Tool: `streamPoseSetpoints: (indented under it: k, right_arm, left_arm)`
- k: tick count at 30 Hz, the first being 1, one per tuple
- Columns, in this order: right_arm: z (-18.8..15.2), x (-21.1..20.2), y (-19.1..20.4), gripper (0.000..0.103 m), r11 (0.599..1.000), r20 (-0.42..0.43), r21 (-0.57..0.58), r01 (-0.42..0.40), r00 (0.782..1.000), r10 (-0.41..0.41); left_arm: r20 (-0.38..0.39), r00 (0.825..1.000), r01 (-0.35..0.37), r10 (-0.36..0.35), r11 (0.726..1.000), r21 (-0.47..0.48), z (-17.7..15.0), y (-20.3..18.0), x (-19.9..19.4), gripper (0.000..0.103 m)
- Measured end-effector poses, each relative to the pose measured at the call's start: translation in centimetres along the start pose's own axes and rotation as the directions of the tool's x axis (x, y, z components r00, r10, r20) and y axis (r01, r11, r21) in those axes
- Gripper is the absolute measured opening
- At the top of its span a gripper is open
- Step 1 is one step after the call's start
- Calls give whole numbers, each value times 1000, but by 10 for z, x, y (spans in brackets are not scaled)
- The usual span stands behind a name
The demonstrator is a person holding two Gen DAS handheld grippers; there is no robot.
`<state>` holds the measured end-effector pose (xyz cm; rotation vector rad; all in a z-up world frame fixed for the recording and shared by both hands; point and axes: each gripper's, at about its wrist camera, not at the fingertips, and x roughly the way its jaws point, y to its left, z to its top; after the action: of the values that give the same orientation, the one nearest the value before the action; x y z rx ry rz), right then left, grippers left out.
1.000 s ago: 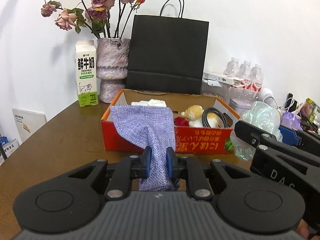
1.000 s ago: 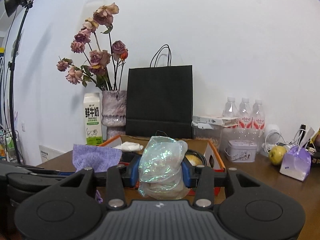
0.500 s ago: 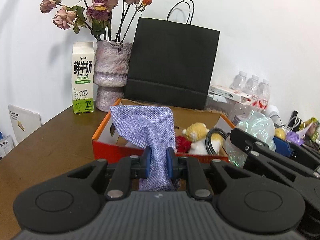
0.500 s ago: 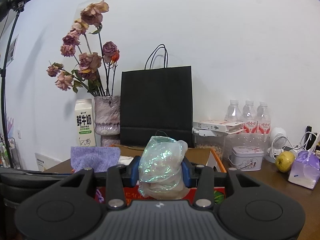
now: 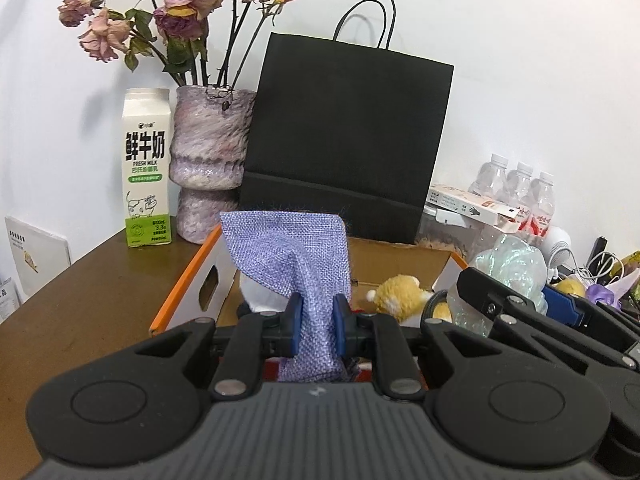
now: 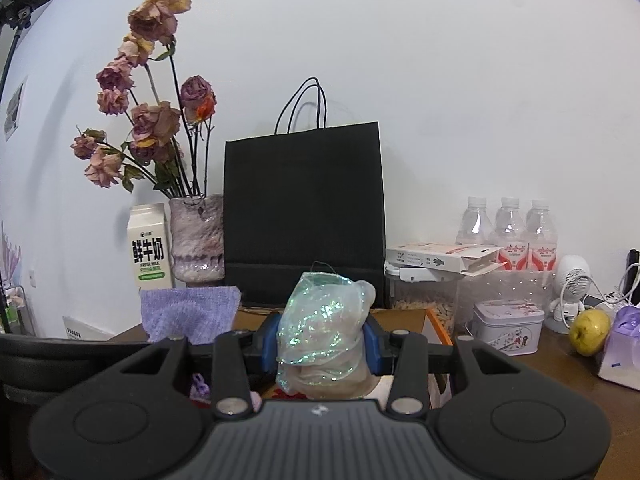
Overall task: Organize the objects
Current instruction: 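Carry the pouch in the left tool while the right tool carries the bag to the box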
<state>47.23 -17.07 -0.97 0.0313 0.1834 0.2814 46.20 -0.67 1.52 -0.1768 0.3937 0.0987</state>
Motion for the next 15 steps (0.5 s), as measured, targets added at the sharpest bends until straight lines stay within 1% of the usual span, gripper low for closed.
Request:
streamPoseSetpoints:
  k: [15]
  right_arm:
    - [4,52,-15,40,1000,-12,-27,6,1000,-6]
  left_arm:
    - [15,1000,0,-1,1000,31,20,-4,47,17]
